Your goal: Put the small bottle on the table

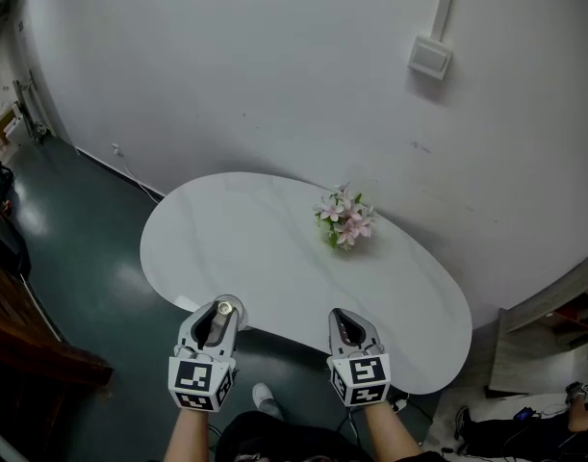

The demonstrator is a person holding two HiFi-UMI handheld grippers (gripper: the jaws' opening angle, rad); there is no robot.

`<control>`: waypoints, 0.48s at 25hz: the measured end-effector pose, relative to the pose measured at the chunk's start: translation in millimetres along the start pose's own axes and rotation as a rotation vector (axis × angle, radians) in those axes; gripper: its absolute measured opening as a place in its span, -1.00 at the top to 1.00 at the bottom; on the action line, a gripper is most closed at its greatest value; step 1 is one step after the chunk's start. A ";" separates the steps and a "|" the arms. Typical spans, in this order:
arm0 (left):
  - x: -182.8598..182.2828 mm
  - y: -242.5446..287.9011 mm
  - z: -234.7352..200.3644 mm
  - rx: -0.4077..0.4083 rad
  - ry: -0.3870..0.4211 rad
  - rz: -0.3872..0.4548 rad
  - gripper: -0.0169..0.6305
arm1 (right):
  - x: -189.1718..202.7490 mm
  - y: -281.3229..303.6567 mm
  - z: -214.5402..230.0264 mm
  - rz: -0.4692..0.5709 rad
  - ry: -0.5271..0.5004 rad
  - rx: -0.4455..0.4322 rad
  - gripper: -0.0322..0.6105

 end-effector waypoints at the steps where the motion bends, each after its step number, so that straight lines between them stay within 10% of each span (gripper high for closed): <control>1: -1.5 2.9 -7.0 0.004 0.002 0.000 0.55 | -3.1 4.9 -3.5 0.002 0.000 0.004 0.69; 12: -12.0 24.8 -49.4 0.049 0.019 0.017 0.55 | -14.8 32.5 -29.3 0.016 0.017 0.044 0.69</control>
Point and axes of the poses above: the fingertips, and each gripper's own axes: y forward along the fingers, z to its right, x out of its underside, the point moved 10 cm from there along -y, backward along the fingers, and after that the axes turned 3 degrees about -z, right-handed, at the moved point
